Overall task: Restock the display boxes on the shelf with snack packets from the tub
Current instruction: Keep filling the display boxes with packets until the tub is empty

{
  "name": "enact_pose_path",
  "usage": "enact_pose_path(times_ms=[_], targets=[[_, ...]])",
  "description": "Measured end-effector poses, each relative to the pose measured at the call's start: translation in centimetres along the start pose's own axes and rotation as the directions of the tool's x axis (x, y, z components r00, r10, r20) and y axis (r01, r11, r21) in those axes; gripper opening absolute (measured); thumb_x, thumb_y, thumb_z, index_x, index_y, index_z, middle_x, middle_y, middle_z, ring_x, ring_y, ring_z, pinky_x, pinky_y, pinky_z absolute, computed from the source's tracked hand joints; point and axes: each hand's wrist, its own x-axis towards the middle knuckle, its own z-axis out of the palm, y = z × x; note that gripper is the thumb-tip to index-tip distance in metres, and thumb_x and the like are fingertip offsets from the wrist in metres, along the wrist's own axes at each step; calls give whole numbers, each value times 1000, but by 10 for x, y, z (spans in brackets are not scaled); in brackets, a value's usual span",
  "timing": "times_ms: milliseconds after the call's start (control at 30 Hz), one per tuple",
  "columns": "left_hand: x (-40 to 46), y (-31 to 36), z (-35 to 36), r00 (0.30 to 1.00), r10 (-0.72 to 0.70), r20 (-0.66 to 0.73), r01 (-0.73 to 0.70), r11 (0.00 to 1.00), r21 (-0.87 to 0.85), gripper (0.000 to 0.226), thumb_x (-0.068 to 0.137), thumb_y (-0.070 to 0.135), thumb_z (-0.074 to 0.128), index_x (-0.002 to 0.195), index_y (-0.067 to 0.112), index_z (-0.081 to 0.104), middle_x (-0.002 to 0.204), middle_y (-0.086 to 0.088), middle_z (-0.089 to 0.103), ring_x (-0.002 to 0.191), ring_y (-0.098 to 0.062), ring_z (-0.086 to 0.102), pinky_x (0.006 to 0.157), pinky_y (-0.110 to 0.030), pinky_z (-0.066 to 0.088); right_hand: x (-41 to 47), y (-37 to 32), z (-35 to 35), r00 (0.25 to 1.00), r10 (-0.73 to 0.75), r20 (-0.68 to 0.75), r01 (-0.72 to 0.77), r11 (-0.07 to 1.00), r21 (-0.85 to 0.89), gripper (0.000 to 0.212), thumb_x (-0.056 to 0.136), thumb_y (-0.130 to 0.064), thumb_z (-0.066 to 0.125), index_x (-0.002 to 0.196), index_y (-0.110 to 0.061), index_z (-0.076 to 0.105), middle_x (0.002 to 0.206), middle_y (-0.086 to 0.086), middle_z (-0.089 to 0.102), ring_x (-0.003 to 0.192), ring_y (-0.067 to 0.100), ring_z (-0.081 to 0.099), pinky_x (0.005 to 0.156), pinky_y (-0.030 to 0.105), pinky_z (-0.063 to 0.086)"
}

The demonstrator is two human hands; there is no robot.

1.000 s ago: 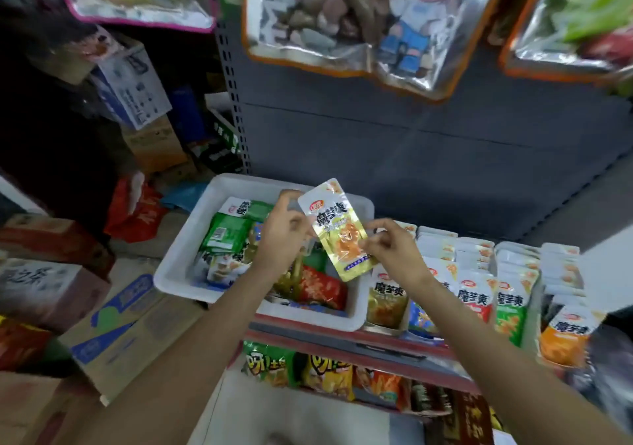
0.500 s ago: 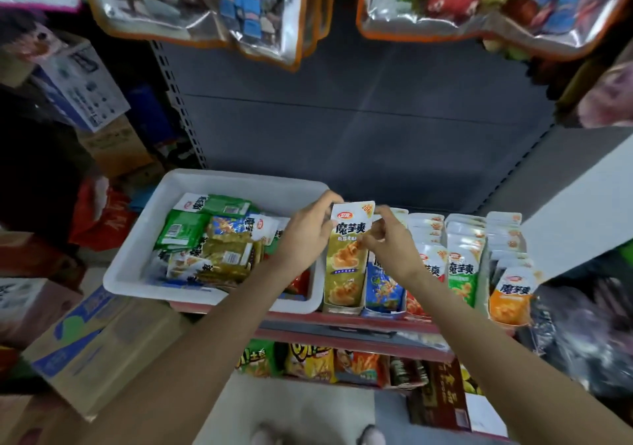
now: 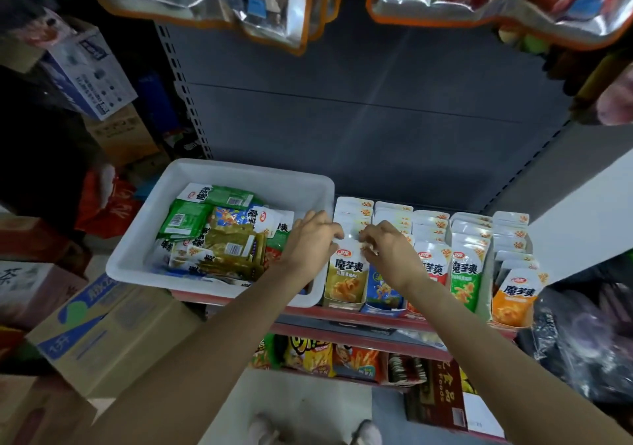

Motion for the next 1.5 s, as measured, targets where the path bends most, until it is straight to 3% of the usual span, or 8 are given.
enact_pose_path(times_ms=[233,500,733,1000,1167,1267,1367,1500], targets=[[-8,-12,-2,996,-61,-60,52,988,-143,27,87,22,64,114,19,62,114,0,57,109,-17,47,91,-30,39,10,-24,-1,1000,6,-8,-7,999,-52,29,89,-13,58,118,-13,57,118,8,51,114,23,47,88,29,45],[-45,-91,-26,930,-351,-107,329,926,-183,22,94,13,51,112,11,62,108,-5,63,103,-22,57,91,-38,49,34,-100,35,987,-146,65,134,977,165,24,90,-9,52,113,-10,59,116,11,56,107,27,53,92,32,41],[-77,-156,-47,856,-518,5,518,855,11,37,95,23,51,130,10,51,126,-12,55,118,-28,50,95,-39,42,64,-155,98,953,-159,256,144,987,78,27,94,-5,45,118,-4,60,114,16,59,101,28,58,90,35,48],[-84,-181,-47,830,-542,132,557,821,-125,43,93,22,56,134,13,47,128,-10,51,114,-25,54,94,-38,45,77,-170,126,951,-50,306,63,997,-34,19,92,0,46,97,-7,63,104,12,63,89,25,63,70,27,47],[-85,-181,-49,807,-590,9,574,782,-244,44,93,19,57,135,12,45,129,-12,53,115,-24,53,88,-26,39,70,-162,111,970,4,244,-26,996,87,18,92,3,40,97,-8,53,89,8,58,79,26,54,66,30,41],[-83,-172,-53,779,-627,-25,539,688,-486,59,92,20,59,142,7,32,135,-11,51,122,-24,51,100,-35,41,61,-148,94,989,71,130,-107,949,297,22,90,8,36,87,-11,48,82,7,57,71,21,51,63,29,40],[-72,-152,-58,806,-591,35,472,605,-641,45,92,23,59,132,9,43,118,-6,62,106,-19,60,85,-33,49,53,-131,76,996,75,39,-84,843,531,30,92,8,38,76,-16,44,75,5,55,69,19,54,62,21,40],[-52,-118,-63,868,-496,-17,305,560,-770,27,90,13,61,114,10,48,92,1,66,85,-13,65,67,-27,56,44,-109,51,999,53,8,-45,756,653,25,94,4,42,79,-15,48,72,0,56,68,13,56,65,22,45]])
